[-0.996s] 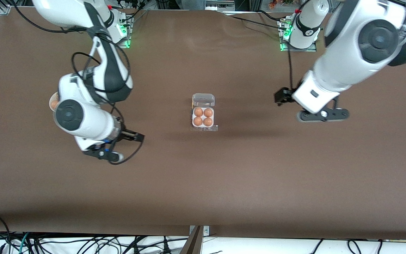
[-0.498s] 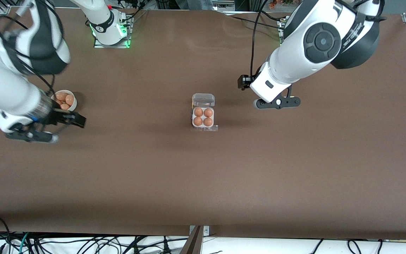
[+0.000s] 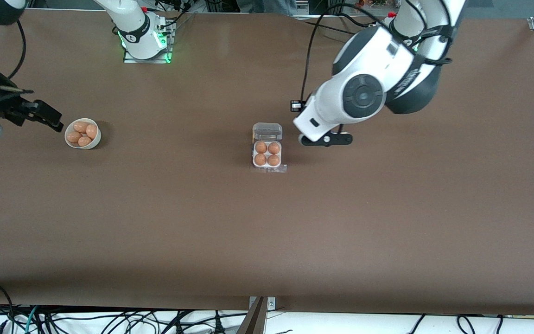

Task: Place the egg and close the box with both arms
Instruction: 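Withdraw the right gripper while the left gripper reaches the carton lid, then grasp the carton lid with the left gripper and fold it shut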

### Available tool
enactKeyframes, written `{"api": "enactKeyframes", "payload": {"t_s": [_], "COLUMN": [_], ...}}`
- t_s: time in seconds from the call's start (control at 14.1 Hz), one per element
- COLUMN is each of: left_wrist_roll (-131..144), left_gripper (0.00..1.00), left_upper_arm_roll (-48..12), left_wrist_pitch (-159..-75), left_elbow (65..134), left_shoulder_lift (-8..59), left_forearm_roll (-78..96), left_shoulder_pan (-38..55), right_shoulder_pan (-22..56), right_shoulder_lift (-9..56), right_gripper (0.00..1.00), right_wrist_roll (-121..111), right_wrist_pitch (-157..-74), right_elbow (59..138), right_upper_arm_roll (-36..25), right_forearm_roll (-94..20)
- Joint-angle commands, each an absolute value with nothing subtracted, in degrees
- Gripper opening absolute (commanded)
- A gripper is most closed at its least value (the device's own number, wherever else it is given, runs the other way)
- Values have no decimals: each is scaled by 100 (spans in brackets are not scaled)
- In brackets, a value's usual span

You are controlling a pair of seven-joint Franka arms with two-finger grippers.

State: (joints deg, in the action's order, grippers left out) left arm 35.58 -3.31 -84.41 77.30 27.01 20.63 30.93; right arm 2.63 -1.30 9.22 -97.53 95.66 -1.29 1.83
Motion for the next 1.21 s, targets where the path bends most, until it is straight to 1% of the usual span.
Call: {"api": "enactKeyframes", "payload": {"t_s": [0.0, 0.07, 0.14, 0.36, 0.57, 0.78, 1.14], "left_wrist_roll": [3595, 3595, 3603, 3612, 3612, 3621, 3656], "left_gripper": [5, 1, 0, 0, 1, 1, 1], "left_upper_arm_roll": [-264, -264, -264, -264, -264, -255, -255], "left_wrist_pitch": [-8358, -8358, -8367, -8385, -8437, -8735, -9175], "left_elbow": [7646, 7629, 7612, 7594, 7594, 7594, 7585], "left_shoulder_lift": [3083, 3250, 3426, 3875, 4183, 4324, 4517], "left_forearm_roll": [2407, 2574, 2671, 2716, 2830, 2900, 2883], "left_shoulder_pan": [3322, 3392, 3445, 3647, 3744, 3832, 3946], "right_shoulder_pan": [-34, -61, -79, -105, -53, -18, -18], "right_shoulder_lift": [-457, -483, -475, -413, -273, -150, -141], "right_gripper": [100, 100, 100, 100, 100, 100, 100], "right_wrist_roll": [607, 598, 572, 273, 272, 272, 272], "right_wrist_pitch": [-9450, -9405, -9396, -9545, -9641, -9764, -9765], "right_elbow": [9791, 9791, 9800, 9791, 9773, 9747, 9738], "right_upper_arm_roll": [0, 0, 0, 0, 0, 0, 0], "right_forearm_roll": [220, 220, 220, 202, 202, 193, 193]}}
